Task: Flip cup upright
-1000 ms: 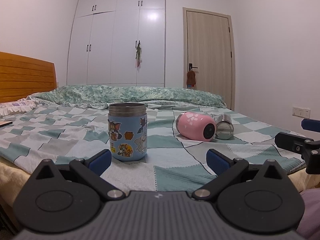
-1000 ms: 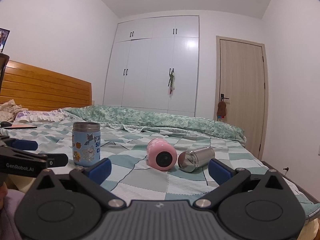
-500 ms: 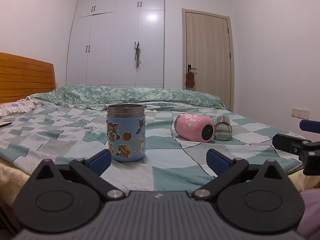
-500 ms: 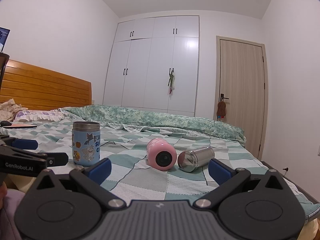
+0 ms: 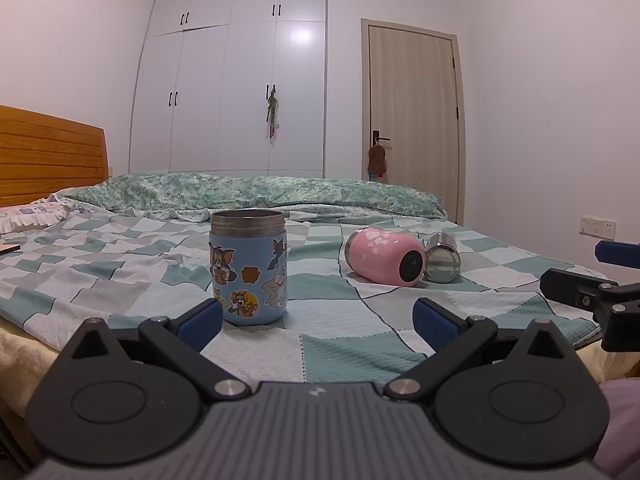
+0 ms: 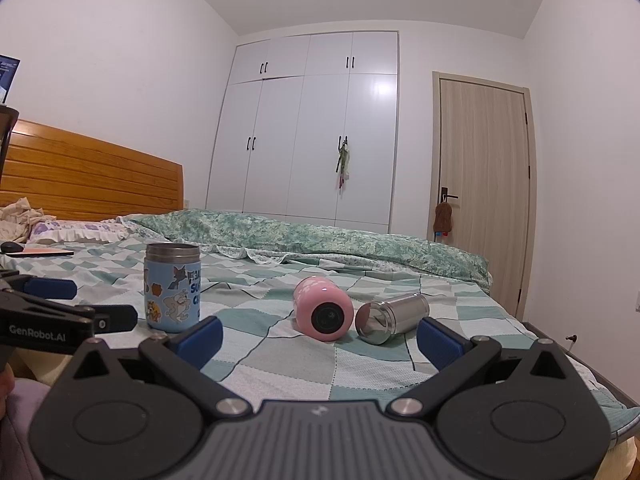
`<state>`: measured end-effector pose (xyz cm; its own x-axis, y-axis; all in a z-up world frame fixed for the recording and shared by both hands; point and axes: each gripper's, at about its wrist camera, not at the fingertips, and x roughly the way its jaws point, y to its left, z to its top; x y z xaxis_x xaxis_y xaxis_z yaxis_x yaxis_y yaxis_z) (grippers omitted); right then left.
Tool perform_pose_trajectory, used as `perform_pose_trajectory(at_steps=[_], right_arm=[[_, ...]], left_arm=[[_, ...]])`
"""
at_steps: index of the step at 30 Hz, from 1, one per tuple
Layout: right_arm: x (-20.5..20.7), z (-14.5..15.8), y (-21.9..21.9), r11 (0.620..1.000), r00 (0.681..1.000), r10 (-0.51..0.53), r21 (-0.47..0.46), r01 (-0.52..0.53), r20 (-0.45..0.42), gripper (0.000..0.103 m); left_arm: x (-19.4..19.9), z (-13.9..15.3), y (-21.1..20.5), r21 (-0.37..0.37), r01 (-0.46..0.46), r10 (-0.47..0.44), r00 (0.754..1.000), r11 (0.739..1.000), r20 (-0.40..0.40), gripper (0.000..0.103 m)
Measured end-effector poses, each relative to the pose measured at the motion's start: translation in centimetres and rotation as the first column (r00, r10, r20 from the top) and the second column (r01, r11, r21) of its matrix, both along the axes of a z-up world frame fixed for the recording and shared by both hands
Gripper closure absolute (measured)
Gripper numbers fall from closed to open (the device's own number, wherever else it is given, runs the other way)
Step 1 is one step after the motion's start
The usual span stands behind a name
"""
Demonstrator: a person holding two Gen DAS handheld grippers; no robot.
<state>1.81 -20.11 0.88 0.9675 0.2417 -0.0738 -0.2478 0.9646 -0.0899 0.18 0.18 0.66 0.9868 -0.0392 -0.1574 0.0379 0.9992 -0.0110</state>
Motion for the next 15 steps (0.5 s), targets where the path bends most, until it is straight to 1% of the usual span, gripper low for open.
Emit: perform_pose_trajectory(at_steps=[15], right_arm=[[-0.01, 0.01, -0.01, 1.0, 1.0, 0.0, 0.0, 0.0, 0.0, 0.0]], left_arm=[[0.2, 0.02, 0.19, 0.0, -0.005, 0.005, 1.0, 1.0, -0.005, 0.0]])
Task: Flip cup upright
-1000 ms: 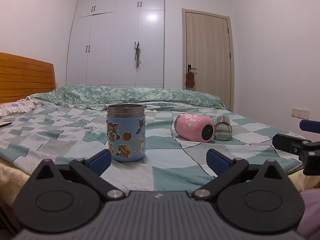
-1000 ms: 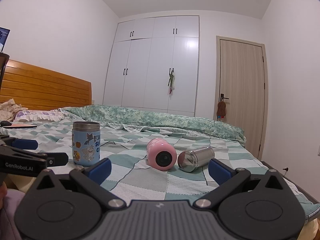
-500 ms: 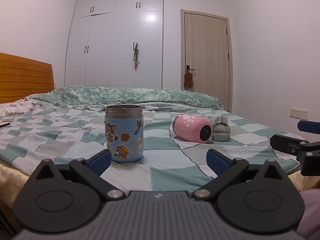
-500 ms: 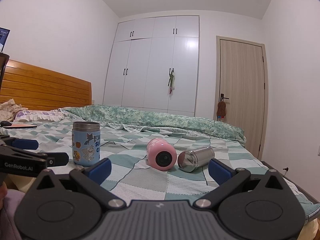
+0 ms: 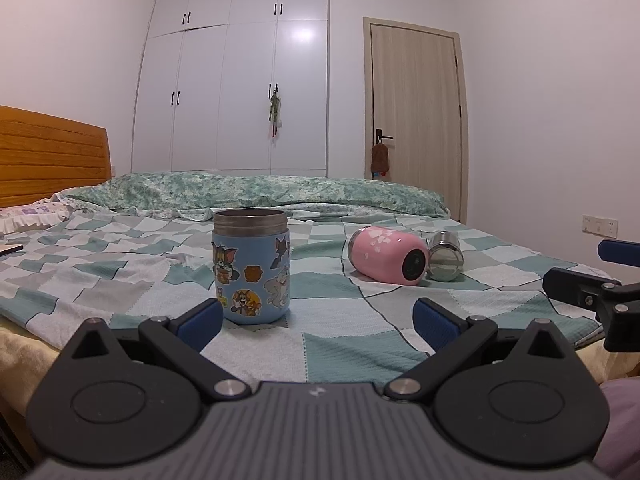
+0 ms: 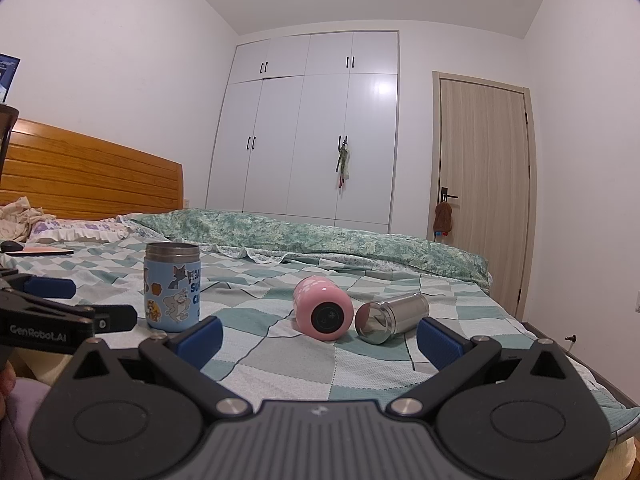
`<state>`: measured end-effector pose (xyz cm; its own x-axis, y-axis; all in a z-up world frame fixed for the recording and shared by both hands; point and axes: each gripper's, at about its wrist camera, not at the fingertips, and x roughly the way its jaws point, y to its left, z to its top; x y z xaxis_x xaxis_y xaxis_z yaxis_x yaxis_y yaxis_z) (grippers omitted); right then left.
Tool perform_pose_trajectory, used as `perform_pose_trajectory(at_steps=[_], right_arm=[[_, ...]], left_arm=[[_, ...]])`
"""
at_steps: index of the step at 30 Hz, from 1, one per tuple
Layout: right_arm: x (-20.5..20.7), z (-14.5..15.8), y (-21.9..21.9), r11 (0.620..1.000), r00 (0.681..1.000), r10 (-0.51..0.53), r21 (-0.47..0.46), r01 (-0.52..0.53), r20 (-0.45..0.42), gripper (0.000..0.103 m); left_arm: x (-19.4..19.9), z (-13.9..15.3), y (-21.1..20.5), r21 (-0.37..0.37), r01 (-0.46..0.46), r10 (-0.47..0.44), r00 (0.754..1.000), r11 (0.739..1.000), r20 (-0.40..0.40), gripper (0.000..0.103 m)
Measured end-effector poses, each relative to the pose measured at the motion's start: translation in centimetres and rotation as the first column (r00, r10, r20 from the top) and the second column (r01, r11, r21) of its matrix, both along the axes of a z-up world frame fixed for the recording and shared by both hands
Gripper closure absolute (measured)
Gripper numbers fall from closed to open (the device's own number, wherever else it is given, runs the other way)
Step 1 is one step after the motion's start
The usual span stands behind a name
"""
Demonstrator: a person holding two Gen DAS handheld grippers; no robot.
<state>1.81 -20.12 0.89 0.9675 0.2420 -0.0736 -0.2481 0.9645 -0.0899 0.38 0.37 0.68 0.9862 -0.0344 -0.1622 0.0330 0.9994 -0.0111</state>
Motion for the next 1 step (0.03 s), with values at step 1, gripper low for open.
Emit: perform_pose_trajectory(at_steps=[1], right_arm=[[-0.01, 0.01, 0.0, 1.0, 1.0, 0.0, 0.0, 0.0, 0.001, 0.0]], left_arm=[[0.0, -0.01, 0.01, 0.001, 0.0, 0.0, 1.0, 1.0, -0.001, 0.0]])
